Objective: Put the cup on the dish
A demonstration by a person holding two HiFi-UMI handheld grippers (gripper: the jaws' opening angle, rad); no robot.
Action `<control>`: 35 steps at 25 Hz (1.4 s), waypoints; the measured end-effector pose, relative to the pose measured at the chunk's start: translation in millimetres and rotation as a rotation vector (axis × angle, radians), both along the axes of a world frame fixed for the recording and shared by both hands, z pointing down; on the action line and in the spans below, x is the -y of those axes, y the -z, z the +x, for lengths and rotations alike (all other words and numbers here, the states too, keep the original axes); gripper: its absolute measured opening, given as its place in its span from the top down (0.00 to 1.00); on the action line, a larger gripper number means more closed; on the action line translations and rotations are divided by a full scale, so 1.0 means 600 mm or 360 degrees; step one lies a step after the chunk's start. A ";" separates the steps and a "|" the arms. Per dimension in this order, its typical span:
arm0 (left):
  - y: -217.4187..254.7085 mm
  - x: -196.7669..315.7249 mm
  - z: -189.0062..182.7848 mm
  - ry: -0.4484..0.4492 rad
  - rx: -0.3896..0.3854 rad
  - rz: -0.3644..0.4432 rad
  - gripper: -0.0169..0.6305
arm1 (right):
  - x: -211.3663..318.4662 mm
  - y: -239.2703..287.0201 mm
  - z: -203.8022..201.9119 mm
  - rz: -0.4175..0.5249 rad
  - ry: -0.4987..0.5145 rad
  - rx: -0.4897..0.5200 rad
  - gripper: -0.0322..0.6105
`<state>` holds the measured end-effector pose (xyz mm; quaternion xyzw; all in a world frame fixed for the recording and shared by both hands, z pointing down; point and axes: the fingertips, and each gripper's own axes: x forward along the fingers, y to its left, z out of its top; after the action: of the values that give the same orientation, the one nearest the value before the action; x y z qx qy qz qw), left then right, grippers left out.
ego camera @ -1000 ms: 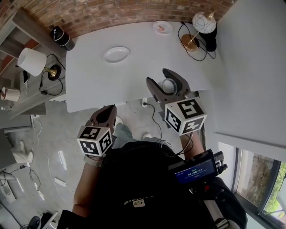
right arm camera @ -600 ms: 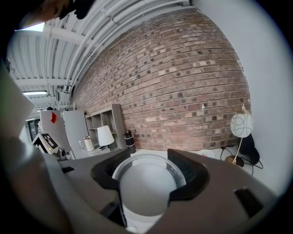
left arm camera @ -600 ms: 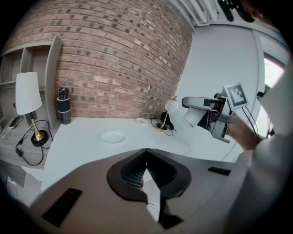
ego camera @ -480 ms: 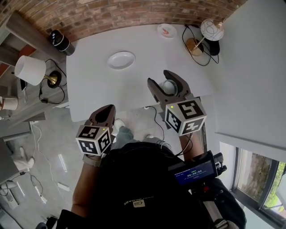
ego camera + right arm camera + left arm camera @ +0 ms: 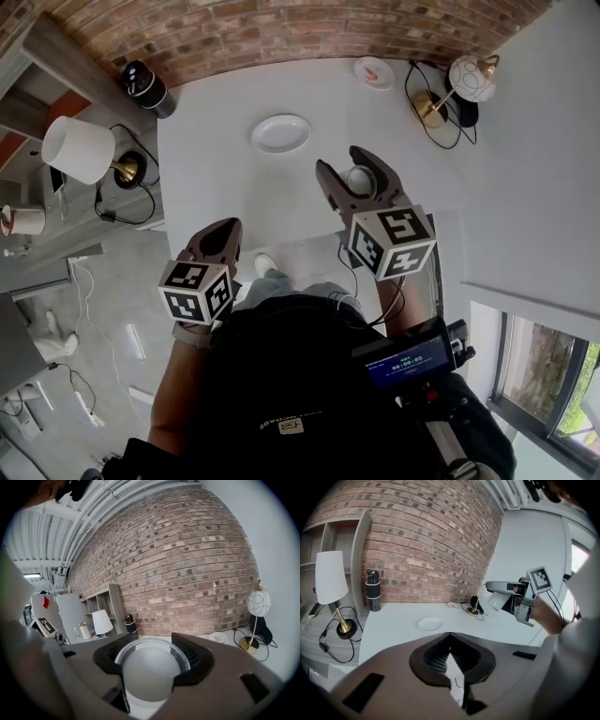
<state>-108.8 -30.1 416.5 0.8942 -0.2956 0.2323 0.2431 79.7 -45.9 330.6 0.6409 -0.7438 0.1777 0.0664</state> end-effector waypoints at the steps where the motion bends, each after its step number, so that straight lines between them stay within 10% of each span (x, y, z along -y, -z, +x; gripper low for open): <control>1: 0.001 0.007 -0.009 -0.0002 -0.0001 0.0000 0.97 | 0.007 0.000 -0.008 -0.0002 -0.0004 -0.0001 0.55; 35: 0.006 0.105 -0.045 0.0142 -0.0023 -0.0004 0.97 | 0.130 -0.006 -0.045 -0.0072 0.0119 -0.0059 0.55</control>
<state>-135.5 -92.8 412.7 0.8815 -0.3331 0.2150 0.2566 52.6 -123.8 334.2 0.6141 -0.7618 0.1798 0.1013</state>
